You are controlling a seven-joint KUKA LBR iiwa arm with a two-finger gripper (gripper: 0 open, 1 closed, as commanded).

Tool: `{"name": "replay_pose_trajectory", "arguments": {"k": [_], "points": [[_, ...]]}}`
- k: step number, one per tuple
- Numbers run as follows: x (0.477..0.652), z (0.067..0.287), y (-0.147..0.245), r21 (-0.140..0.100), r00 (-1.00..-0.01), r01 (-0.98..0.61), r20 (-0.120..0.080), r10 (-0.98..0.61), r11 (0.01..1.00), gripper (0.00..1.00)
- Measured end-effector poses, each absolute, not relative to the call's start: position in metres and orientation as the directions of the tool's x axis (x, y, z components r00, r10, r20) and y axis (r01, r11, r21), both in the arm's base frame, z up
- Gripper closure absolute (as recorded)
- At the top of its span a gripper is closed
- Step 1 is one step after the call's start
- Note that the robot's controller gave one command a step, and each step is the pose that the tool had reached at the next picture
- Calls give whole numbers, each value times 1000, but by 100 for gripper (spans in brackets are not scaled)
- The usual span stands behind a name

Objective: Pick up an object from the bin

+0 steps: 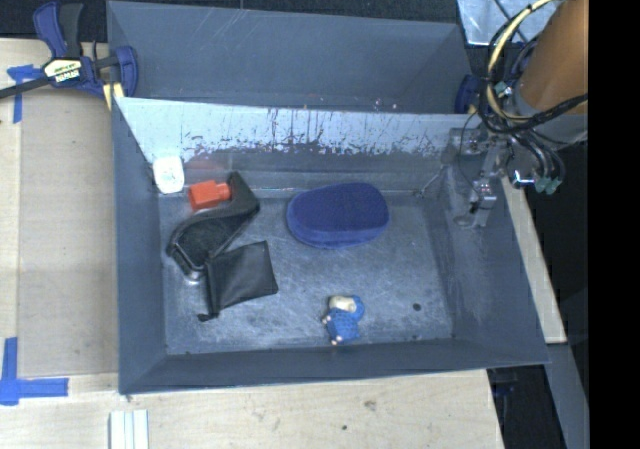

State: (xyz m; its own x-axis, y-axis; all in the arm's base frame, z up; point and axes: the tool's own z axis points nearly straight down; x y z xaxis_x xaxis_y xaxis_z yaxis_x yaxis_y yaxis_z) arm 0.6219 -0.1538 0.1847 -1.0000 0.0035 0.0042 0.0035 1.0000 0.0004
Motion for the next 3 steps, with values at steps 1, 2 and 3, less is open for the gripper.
{"name": "replay_pose_trajectory", "arguments": {"k": [1,2,3], "points": [[627,94,-75,4,-1000,8,4,8,1000,0],[611,69,-20,2,-1000,-12,0,-12,1000,0],[612,71,-24,0,-1000,-8,-4,-8,1000,100]]}}
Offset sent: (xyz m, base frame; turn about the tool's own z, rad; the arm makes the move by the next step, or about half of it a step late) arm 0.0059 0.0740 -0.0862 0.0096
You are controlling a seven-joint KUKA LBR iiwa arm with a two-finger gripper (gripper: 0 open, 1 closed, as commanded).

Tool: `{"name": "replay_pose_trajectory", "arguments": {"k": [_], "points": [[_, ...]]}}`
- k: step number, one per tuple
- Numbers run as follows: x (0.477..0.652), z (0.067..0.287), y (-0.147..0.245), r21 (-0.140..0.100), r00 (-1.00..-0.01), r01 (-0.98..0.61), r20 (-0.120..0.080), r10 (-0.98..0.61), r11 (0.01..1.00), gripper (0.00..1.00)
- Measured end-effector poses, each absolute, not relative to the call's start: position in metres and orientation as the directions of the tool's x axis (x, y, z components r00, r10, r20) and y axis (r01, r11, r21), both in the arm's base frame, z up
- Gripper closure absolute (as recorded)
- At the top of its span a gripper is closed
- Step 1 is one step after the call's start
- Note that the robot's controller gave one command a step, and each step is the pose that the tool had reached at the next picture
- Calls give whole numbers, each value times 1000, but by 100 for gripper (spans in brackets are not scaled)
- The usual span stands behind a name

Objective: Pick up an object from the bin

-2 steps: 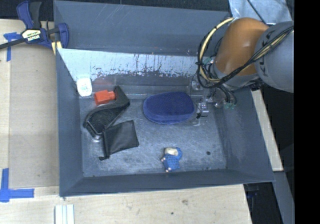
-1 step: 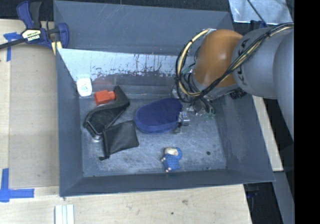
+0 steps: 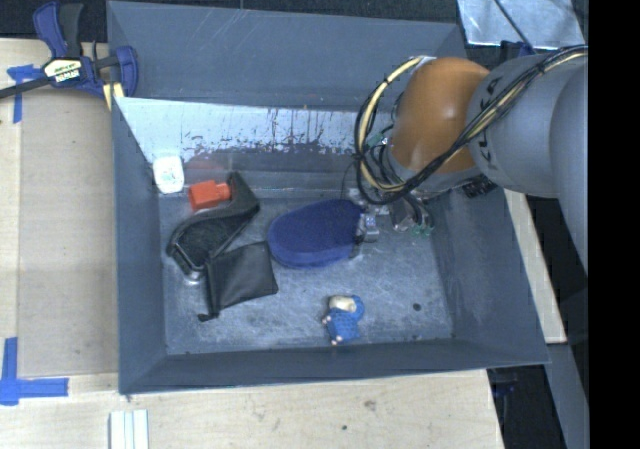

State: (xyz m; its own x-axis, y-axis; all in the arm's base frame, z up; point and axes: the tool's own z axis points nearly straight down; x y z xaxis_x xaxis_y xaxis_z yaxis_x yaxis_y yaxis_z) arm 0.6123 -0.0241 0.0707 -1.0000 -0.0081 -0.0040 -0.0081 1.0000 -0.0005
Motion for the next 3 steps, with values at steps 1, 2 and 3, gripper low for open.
{"name": "replay_pose_trajectory", "arguments": {"k": [1,2,3], "points": [[588,195,-6,0,-1000,-26,-11,-26,1000,100],[619,258,12,-3,-945,-328,-11,-328,945,100],[610,260,3,-1,-858,-514,-2,-514,858,100]]}}
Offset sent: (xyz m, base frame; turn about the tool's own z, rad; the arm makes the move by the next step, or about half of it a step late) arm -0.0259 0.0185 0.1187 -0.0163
